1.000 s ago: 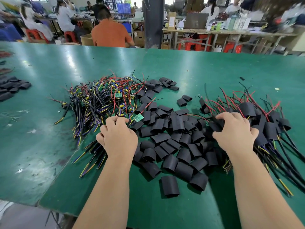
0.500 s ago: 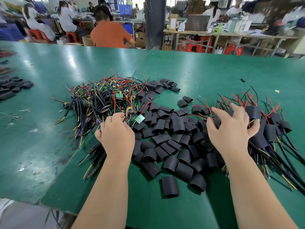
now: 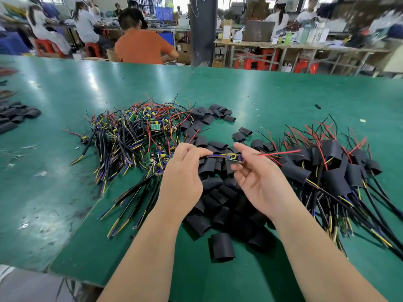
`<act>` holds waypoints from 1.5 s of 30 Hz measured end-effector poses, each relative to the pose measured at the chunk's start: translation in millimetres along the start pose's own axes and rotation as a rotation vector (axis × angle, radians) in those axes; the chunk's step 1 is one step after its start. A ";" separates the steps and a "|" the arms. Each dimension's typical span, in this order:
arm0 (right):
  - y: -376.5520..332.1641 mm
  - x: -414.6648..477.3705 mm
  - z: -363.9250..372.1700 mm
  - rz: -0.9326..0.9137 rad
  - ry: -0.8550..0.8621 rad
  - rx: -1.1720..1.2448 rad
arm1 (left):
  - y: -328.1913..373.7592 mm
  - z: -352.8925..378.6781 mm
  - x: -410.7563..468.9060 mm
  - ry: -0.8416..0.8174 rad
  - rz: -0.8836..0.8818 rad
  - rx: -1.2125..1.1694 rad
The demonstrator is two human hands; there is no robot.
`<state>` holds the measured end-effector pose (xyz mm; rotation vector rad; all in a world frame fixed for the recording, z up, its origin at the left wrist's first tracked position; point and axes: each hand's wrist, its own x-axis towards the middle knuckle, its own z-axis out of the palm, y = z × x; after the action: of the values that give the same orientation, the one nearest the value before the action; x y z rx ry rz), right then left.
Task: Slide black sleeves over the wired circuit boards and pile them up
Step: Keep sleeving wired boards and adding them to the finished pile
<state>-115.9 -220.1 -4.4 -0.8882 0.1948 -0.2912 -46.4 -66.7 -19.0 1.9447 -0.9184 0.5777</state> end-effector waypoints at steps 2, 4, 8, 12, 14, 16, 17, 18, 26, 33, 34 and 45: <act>-1.6 -0.6 -3.9 -0.069 0.026 -0.068 | -0.2 -0.7 0.3 0.003 -0.016 -0.005; 0.3 -2.4 -5.3 -0.121 0.010 -0.181 | 1.3 -1.2 -0.7 -0.005 -0.042 -0.019; 6.7 -3.5 -4.9 -0.233 -0.016 -0.473 | 3.9 0.0 -1.4 -0.095 -0.049 0.024; 5.9 -2.6 -5.0 -0.264 0.051 -0.509 | 2.6 -0.4 0.0 -0.084 -0.068 -0.049; 5.1 -2.2 -4.5 -0.241 0.084 -0.474 | 3.3 0.7 -0.7 -0.069 -0.109 -0.088; 4.9 -1.6 -4.5 -0.218 0.115 -0.429 | 4.3 2.0 -1.6 -0.046 -0.160 -0.141; 4.7 -1.6 -4.2 -0.209 0.124 -0.407 | 4.8 1.9 -1.5 -0.038 -0.187 -0.169; 5.0 -1.4 -4.1 -0.204 0.127 -0.390 | 5.3 1.5 -1.2 -0.038 -0.207 -0.189; 6.0 -0.2 -5.0 -0.260 0.107 -0.351 | 0.4 -1.9 2.0 -0.195 -0.337 -0.290; 13.0 3.3 -2.1 -0.302 0.192 -0.506 | 1.4 5.3 -1.9 -0.167 -0.182 0.004; 13.3 4.2 -1.0 -0.292 0.179 -0.492 | 1.8 5.8 -1.2 -0.152 -0.141 0.073; 23.7 5.2 2.9 -0.276 -0.272 -1.729 | -4.2 0.9 -0.4 0.065 -0.270 0.309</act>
<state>-106.2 -205.6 -21.5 -2.6637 0.0215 -0.2035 -43.4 -65.9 -21.9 2.2646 -0.5349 0.6480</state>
